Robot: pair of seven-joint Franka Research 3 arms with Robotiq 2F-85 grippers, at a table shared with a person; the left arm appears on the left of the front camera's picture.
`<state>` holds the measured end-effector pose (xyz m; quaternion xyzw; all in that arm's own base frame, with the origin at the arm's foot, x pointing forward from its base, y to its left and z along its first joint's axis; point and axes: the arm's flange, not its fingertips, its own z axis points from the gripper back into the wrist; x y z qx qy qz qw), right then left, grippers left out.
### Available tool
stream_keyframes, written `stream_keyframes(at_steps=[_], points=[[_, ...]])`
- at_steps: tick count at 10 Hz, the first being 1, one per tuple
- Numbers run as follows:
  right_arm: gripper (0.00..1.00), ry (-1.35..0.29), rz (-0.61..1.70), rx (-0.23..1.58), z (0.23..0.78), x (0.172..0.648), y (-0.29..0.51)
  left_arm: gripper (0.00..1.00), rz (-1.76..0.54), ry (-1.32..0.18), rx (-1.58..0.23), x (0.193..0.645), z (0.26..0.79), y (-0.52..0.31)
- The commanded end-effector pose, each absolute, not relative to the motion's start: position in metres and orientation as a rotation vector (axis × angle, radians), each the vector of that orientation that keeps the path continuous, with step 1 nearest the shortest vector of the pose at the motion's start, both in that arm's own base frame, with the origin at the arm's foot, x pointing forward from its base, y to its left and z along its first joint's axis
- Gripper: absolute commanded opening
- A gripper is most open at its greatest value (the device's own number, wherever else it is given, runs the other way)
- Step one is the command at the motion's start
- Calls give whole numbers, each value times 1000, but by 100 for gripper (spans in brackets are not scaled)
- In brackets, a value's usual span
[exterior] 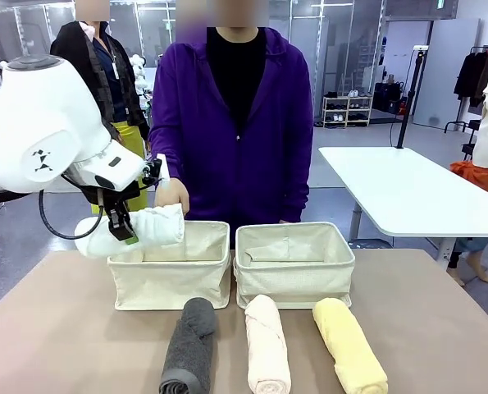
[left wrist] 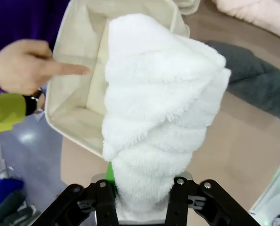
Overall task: Divide the towels into two baskets.
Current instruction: Pick up one hotel-folded towel and place it in the Fabric basket indicated by the person.
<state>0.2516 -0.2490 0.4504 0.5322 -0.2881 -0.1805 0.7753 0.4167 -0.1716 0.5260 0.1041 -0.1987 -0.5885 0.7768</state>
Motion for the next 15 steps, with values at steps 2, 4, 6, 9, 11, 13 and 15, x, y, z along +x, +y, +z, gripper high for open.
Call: stream_keyframes(at_steps=[2,4,6,9,11,13,15], points=[[100,-642,-381,1163,452,250,-249,44,-1469,-491,293,464,531,-189],[100,-642,-381,1163,452,250,-249,44,-1513,-459,348,501,519,-201],[100,-642,-381,1163,452,250,-249,44,-1518,-426,318,529,498,-209],[100,-642,-381,1163,452,250,-249,44,-1499,-395,299,560,466,-206],[100,-642,-381,1163,452,250,-249,44,-1498,-396,289,578,446,-209],[100,-642,-381,1163,452,250,-249,44,-1494,-361,254,592,425,-212],[100,-642,-381,1163,452,250,-249,65,-1453,-330,286,602,413,-213]])
